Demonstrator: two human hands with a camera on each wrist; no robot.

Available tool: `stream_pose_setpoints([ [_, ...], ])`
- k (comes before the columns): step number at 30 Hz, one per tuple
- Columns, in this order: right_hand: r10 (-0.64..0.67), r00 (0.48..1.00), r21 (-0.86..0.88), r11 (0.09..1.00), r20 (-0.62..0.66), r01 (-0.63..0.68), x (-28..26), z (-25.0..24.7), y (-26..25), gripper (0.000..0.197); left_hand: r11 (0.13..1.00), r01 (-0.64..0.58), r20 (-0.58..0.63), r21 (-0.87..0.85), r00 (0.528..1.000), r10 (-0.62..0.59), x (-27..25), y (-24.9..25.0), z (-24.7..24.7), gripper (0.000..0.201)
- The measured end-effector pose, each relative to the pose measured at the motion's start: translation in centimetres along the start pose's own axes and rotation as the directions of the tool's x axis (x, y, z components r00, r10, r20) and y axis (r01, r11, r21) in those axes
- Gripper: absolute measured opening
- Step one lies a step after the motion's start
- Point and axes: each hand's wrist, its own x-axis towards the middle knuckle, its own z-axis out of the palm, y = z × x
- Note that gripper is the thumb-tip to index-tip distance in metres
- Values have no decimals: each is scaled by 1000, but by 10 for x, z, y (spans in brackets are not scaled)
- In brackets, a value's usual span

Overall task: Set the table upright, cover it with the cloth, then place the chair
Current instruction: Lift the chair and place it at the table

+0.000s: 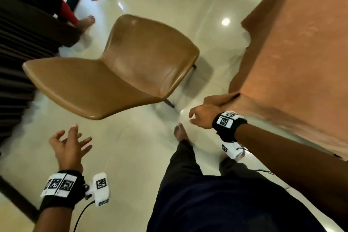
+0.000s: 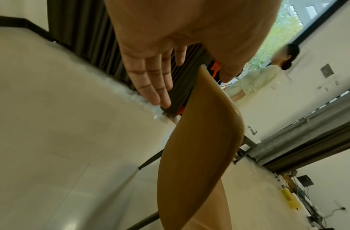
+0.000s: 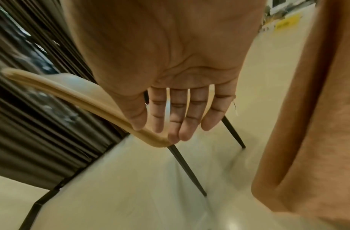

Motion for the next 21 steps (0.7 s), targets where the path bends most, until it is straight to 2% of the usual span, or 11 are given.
stream_pose_setpoints([
  [3, 114, 992, 139, 983, 58, -121, 60, -1, -36, 32, 993, 119, 186, -14, 976, -115, 37, 11, -5, 63],
  [5, 223, 971, 338, 910, 90, -241, 96, 0, -60, 47, 988, 155, 289, 2, 946, -149, 57, 20, 0, 62],
  [7, 326, 931, 593, 721, 166, -358, 125, 2, -85, 63, 986, 167, 357, 0, 921, -156, 76, 30, 8, 57],
  [9, 383, 879, 772, 452, 285, -448, 146, 4, -110, 69, 983, 183, 392, 8, 904, -171, 96, 40, 16, 54],
  [11, 370, 844, 830, 255, 390, -495, 160, 5, -131, 74, 970, 244, 391, -15, 894, -219, 113, 49, 23, 57],
  [13, 340, 823, 849, 114, 455, -516, 174, 9, -149, 75, 946, 319, 395, -46, 876, -276, 127, 56, 26, 54],
  [15, 334, 816, 869, -18, 472, -495, 184, 12, -164, 68, 930, 364, 425, -49, 850, -311, 133, 58, 25, 51],
  [18, 375, 828, 907, -111, 416, -406, 194, 12, -177, 52, 921, 386, 417, -55, 847, -330, 136, 59, 22, 48],
  [21, 373, 830, 909, -122, 415, -399, 207, 23, -174, 66, 924, 379, 372, -51, 866, -334, 149, 67, 22, 47],
])
